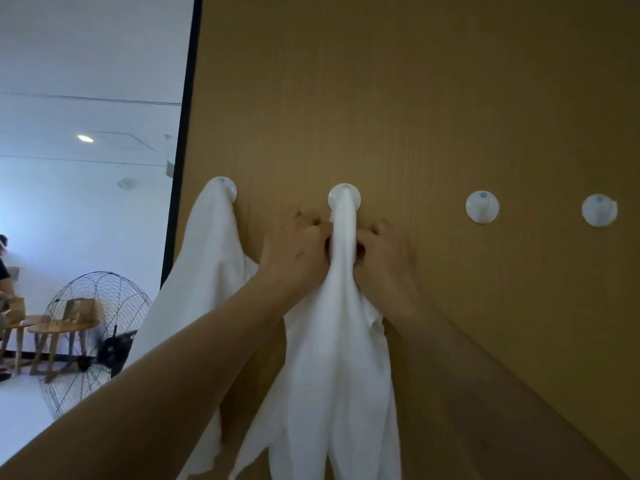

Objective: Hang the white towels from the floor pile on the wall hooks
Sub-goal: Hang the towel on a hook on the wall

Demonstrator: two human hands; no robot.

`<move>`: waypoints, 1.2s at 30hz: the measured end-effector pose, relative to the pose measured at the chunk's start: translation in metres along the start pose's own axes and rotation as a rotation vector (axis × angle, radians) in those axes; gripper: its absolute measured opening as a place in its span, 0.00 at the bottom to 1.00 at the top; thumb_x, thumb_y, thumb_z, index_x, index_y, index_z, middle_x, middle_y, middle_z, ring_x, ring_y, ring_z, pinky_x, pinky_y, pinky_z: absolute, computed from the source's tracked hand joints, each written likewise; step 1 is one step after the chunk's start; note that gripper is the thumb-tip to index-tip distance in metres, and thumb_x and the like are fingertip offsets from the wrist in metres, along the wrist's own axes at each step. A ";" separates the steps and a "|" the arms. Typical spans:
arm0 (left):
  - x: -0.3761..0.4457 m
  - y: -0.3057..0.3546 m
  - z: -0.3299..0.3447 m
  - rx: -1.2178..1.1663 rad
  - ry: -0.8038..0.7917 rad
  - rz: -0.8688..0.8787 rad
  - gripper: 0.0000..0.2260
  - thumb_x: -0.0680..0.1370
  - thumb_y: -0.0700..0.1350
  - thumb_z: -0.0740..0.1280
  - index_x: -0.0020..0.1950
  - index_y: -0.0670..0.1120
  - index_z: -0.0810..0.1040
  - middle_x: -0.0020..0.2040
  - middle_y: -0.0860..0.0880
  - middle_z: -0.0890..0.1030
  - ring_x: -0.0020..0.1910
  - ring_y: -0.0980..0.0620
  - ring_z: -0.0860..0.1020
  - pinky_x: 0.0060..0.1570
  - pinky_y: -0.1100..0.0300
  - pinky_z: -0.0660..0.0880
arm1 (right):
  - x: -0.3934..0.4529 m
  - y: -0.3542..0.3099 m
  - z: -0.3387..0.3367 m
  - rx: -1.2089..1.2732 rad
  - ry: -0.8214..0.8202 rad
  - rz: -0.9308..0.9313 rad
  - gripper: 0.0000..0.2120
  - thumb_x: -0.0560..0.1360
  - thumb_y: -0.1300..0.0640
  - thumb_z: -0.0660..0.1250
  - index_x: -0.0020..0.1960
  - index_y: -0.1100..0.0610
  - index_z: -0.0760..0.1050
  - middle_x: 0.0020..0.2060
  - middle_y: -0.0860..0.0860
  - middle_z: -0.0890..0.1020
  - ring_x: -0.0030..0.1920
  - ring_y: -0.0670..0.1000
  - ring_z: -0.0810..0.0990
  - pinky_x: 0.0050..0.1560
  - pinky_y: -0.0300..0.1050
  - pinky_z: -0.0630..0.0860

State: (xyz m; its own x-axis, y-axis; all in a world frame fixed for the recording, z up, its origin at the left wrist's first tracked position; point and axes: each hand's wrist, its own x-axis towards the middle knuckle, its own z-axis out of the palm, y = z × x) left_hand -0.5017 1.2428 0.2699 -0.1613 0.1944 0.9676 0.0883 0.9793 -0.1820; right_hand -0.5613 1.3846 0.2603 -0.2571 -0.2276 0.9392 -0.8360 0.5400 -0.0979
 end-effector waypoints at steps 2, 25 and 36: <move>-0.011 0.005 0.001 -0.282 -0.127 -0.110 0.15 0.78 0.39 0.63 0.32 0.51 0.72 0.28 0.60 0.67 0.27 0.61 0.65 0.33 0.66 0.63 | -0.006 -0.006 -0.001 0.250 -0.067 0.166 0.09 0.76 0.58 0.65 0.40 0.60 0.78 0.31 0.50 0.79 0.32 0.48 0.74 0.33 0.44 0.69; -0.127 0.029 -0.082 -0.702 -0.362 -0.162 0.14 0.80 0.46 0.63 0.65 0.49 0.77 0.63 0.49 0.79 0.61 0.50 0.76 0.61 0.58 0.71 | -0.154 -0.123 -0.097 -0.048 -0.245 0.799 0.30 0.74 0.50 0.72 0.74 0.52 0.68 0.66 0.54 0.75 0.62 0.52 0.77 0.52 0.44 0.78; -0.124 0.226 -0.196 -1.005 -0.425 0.018 0.13 0.78 0.50 0.63 0.63 0.54 0.78 0.61 0.51 0.79 0.56 0.49 0.77 0.48 0.60 0.68 | -0.257 -0.200 -0.309 -0.705 -0.300 0.898 0.32 0.73 0.44 0.70 0.74 0.48 0.66 0.66 0.53 0.77 0.62 0.54 0.78 0.54 0.45 0.75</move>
State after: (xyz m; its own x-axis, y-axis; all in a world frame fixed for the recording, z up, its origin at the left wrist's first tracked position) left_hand -0.2689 1.4288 0.1428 -0.4610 0.4012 0.7915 0.8260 0.5200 0.2175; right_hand -0.1779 1.5851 0.1404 -0.7989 0.3309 0.5023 0.1305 0.9105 -0.3924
